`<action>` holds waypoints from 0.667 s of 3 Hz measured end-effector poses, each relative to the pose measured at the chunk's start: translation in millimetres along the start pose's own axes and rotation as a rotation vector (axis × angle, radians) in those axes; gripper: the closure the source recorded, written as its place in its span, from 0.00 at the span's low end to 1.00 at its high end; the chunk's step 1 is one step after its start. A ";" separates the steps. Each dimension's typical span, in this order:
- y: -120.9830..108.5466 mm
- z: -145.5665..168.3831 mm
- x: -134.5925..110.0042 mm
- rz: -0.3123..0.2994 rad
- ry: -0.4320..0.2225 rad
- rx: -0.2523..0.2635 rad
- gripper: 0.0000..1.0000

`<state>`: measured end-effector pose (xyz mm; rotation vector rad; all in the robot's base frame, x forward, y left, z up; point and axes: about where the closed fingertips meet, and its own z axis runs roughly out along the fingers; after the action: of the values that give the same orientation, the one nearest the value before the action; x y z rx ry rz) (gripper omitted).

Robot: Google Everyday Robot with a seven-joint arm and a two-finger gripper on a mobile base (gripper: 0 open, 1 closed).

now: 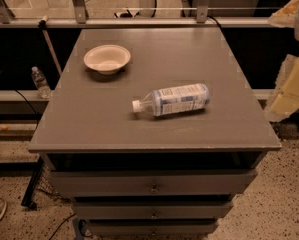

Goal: Place blue plastic bottle upright

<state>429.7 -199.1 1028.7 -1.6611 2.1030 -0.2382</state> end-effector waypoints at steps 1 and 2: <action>0.0 -0.1 0.0 0.000 0.000 0.000 0.00; -8.7 10.4 -15.8 -0.009 -0.030 -0.013 0.00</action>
Offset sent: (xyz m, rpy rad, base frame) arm 0.0263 0.0173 -0.0127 0.0485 0.0191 0.0302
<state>444.7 -184.8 1026.7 -1.6716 2.0801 -0.2021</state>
